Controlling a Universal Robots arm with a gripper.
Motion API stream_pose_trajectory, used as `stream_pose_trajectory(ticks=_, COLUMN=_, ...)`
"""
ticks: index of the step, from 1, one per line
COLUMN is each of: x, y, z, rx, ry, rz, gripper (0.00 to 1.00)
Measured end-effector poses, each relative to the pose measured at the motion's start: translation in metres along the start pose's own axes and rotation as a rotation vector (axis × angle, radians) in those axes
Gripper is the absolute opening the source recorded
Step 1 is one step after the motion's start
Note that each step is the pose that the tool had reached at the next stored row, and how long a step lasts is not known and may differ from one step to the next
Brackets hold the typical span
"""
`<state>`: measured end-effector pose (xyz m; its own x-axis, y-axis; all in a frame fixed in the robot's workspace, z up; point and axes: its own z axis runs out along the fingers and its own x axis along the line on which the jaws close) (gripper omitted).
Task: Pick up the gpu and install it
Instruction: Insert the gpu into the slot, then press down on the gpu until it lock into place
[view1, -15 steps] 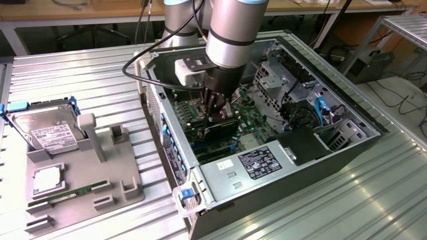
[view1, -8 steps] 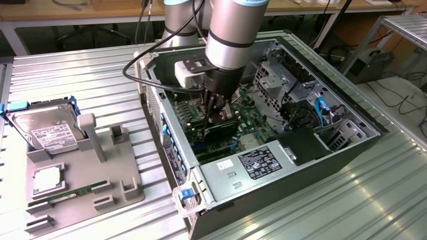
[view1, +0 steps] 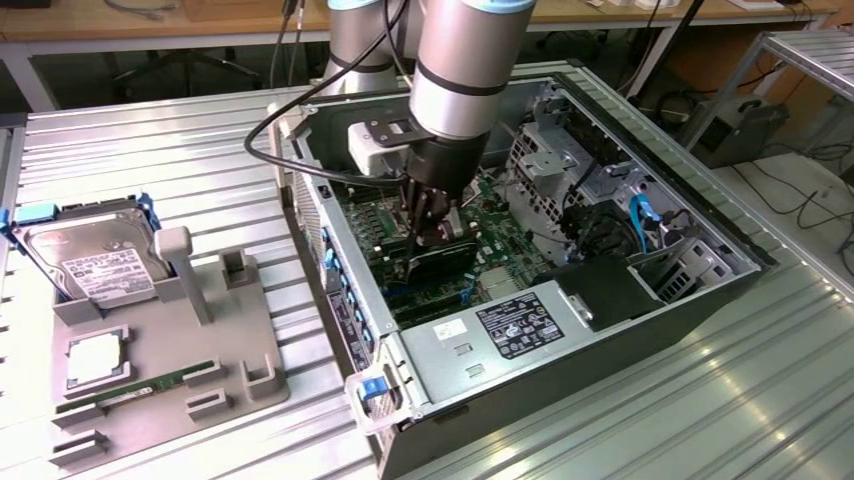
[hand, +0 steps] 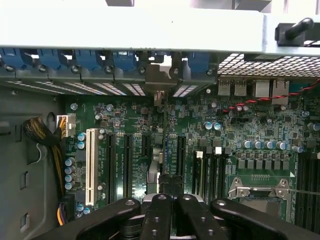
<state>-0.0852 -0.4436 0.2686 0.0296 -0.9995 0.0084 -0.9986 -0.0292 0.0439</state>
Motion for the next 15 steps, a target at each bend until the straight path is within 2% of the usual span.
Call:
stream_pose_trajectory(ticks=3, x=0.000, y=0.0001, z=-0.0045, rx=0.0014, ry=-0.0026, rz=0.000, gripper=0.11)
stream_pose_trajectory(ticks=5, x=0.000, y=0.0006, z=-0.0137, rx=0.0000, ry=0.0001, rz=0.000, gripper=0.11)
stream_pose_trajectory(ticks=8, x=0.000, y=0.0010, z=-0.0236, rx=0.0001, ry=0.0000, rz=0.000, gripper=0.11)
stream_pose_trajectory(ticks=15, x=0.000, y=0.0011, z=-0.0256, rx=0.0000, ry=-0.0002, rz=0.000, gripper=0.11)
